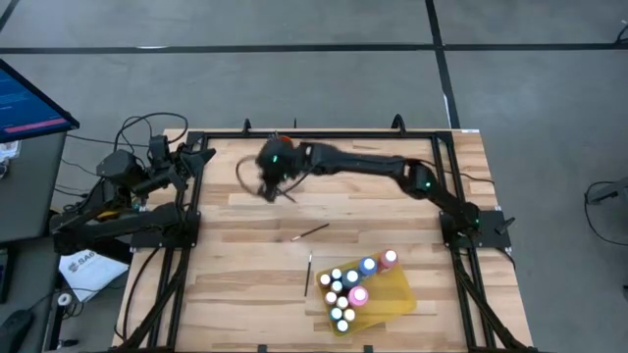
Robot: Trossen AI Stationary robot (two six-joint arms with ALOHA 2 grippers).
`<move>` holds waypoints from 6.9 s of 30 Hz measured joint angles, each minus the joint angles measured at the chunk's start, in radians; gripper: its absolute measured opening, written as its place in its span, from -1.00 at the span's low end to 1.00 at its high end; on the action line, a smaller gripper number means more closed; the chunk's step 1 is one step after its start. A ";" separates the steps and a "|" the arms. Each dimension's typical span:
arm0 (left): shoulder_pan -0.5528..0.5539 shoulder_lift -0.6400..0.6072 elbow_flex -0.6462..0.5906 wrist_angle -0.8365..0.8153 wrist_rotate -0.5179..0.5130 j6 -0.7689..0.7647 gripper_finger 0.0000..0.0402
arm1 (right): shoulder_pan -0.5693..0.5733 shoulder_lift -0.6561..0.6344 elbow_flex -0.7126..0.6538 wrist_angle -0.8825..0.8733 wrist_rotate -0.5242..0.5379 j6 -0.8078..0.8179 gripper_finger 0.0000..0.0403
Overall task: Pick & Place Paint Supplies
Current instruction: Put the black paint brush into the orange cup
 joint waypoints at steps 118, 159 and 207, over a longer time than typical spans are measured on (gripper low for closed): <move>0.000 0.002 0.000 0.000 -0.060 0.123 -0.99 | -0.111 -0.133 -0.718 1.339 0.368 -0.277 -0.05; 0.000 0.004 0.000 -0.032 -0.030 0.142 -0.99 | 0.297 -0.105 -0.549 0.087 -0.030 -0.420 -0.15; 0.000 0.004 0.000 -0.045 -0.026 0.142 -0.99 | 0.252 -0.059 -0.513 -0.014 -0.055 -0.369 -1.00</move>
